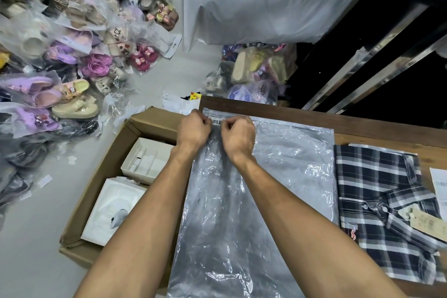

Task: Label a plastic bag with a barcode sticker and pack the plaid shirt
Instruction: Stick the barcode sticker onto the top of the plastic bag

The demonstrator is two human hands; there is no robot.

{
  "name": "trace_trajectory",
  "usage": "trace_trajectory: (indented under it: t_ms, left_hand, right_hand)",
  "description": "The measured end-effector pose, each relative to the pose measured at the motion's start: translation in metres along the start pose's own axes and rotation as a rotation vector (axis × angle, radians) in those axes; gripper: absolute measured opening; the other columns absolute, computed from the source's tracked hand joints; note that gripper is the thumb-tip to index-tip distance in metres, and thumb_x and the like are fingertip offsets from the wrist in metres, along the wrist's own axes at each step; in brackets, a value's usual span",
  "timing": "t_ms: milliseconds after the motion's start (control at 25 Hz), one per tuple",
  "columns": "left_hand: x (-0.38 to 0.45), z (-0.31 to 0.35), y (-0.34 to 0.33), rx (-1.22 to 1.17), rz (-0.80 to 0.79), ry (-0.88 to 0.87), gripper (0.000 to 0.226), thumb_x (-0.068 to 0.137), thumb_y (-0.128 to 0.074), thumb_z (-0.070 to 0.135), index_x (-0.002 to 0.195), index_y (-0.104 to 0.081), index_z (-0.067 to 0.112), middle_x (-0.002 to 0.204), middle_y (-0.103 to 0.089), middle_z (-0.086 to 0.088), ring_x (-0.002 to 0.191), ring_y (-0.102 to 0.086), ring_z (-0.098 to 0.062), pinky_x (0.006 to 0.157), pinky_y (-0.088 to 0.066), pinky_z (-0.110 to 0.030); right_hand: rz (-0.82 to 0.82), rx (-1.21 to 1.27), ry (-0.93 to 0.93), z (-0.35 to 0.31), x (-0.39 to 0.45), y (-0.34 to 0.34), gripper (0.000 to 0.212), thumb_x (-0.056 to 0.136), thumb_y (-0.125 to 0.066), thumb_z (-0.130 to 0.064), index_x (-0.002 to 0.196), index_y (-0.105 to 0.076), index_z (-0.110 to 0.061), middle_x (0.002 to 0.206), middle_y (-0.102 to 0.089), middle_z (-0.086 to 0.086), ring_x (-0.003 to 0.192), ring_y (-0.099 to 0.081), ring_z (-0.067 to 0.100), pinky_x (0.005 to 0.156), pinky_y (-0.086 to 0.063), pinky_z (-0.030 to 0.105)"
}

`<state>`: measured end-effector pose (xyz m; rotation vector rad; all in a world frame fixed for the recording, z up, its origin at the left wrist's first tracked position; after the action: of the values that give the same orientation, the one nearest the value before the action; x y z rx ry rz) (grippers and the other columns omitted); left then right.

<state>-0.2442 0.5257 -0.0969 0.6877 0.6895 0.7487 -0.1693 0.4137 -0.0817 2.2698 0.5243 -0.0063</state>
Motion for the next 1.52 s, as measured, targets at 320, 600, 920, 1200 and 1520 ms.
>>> trace_trajectory:
  t_ms: [320, 600, 920, 1200, 1520]
  left_hand:
    - [-0.002, 0.002, 0.001, -0.057, -0.039, 0.010, 0.024, 0.088, -0.055, 0.020, 0.065, -0.050, 0.015, 0.073, -0.066, -0.019, 0.087, -0.064, -0.044, 0.064, -0.038, -0.030]
    - [-0.005, 0.003, 0.009, -0.150, -0.023, 0.079, 0.021, 0.087, -0.064, 0.018, 0.069, -0.056, 0.014, 0.061, -0.045, -0.008, 0.077, -0.061, -0.033, 0.048, -0.030, -0.023]
    - [0.001, -0.016, 0.007, -0.490, -0.038, 0.135, 0.016, 0.080, -0.082, 0.019, 0.075, -0.068, 0.026, 0.058, -0.056, 0.011, 0.054, -0.051, -0.011, 0.062, -0.044, -0.027]
    - [-0.004, -0.014, 0.015, -0.196, -0.035, 0.033, 0.020, 0.086, -0.069, 0.046, 0.101, -0.073, 0.059, 0.113, -0.061, 0.008, 0.111, -0.051, -0.018, 0.097, -0.045, -0.040]
    - [0.008, -0.027, 0.013, -0.261, -0.215, 0.112, 0.030, 0.058, -0.063, 0.071, 0.087, -0.064, 0.076, 0.125, -0.068, 0.017, 0.132, -0.049, -0.023, 0.116, -0.034, -0.053]
  right_hand:
    - [0.012, 0.018, 0.035, 0.004, 0.000, 0.000, 0.012, 0.092, -0.067, -0.022, 0.091, -0.076, -0.014, 0.099, -0.066, 0.009, 0.098, -0.063, 0.028, 0.083, -0.049, 0.034]
    - [-0.064, 0.122, -0.115, 0.012, 0.014, 0.007, 0.026, 0.082, -0.080, -0.027, 0.095, -0.063, -0.014, 0.088, -0.073, 0.007, 0.084, -0.066, 0.023, 0.075, -0.050, 0.029]
    - [-0.167, 0.140, -0.285, 0.008, 0.027, 0.016, 0.021, 0.075, -0.086, -0.025, 0.085, -0.069, -0.019, 0.093, -0.070, 0.000, 0.083, -0.064, 0.015, 0.071, -0.046, 0.021]
    - [-0.198, 0.138, -0.286, 0.011, 0.033, 0.016, 0.020, 0.072, -0.087, -0.024, 0.083, -0.072, -0.018, 0.097, -0.073, 0.003, 0.085, -0.068, 0.017, 0.071, -0.051, 0.024]
    - [-0.321, -0.276, 0.258, 0.003, 0.021, 0.019, 0.039, 0.099, -0.055, -0.030, 0.128, -0.054, -0.055, 0.105, -0.062, -0.008, 0.103, -0.062, 0.021, 0.085, -0.047, 0.035]
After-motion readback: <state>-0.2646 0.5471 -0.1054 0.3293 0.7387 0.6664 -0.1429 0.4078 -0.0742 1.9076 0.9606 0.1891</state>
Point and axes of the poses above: each hand's wrist, its own x-axis towards the middle knuckle, its own y-axis out of the back of the hand, z = x × y, the point moved 3 cm from there along x, towards the middle knuckle
